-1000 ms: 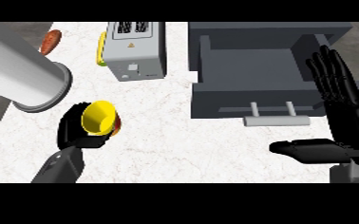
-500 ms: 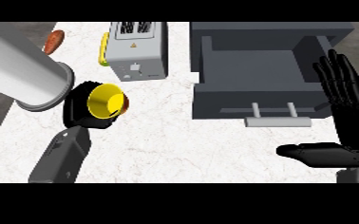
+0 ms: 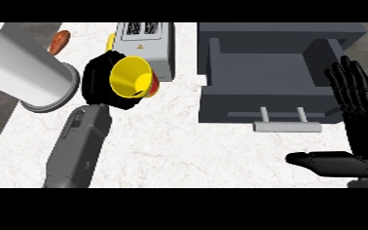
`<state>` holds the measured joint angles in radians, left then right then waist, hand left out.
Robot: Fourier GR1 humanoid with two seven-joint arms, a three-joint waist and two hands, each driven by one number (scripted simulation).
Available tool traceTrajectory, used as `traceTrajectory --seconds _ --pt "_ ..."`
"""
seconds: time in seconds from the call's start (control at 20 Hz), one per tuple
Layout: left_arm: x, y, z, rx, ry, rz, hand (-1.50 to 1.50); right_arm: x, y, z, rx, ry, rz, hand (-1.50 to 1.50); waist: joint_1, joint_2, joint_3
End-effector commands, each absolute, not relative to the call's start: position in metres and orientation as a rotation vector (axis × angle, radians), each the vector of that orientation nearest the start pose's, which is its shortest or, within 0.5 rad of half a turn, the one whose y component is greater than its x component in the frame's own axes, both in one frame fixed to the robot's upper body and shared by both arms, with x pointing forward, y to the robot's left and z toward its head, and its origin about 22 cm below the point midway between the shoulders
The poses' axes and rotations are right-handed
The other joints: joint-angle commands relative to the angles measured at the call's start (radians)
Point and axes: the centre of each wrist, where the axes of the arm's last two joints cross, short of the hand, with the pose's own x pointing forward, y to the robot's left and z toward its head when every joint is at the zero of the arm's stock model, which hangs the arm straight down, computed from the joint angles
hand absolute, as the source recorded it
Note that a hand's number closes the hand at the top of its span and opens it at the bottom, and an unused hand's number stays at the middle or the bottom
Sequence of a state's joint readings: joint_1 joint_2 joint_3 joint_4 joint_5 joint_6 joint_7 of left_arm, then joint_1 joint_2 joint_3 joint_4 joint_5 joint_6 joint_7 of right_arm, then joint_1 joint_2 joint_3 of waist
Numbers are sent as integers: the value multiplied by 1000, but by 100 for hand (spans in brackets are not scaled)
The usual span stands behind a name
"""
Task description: Pick up the cup, place it into the drawer and close the drawer
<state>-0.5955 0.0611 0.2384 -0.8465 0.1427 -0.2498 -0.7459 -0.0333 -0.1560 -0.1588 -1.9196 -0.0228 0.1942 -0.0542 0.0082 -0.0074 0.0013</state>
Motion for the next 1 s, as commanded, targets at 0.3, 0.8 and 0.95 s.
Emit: traceTrajectory --seconds 0.3,0.8,0.95 --pt "399 135 131 -385 -2154 -102 150 236 -278 127 -91 -1990 237 -150 -9 2 -1" --pt "416 61 156 -236 -2113 -171 150 234 -288 130 -44 -2012 251 -150 -42 10 -1" --pt "422 46 172 -276 -2044 -167 150 242 -285 102 -63 -2006 239 -150 -42 13 -1"
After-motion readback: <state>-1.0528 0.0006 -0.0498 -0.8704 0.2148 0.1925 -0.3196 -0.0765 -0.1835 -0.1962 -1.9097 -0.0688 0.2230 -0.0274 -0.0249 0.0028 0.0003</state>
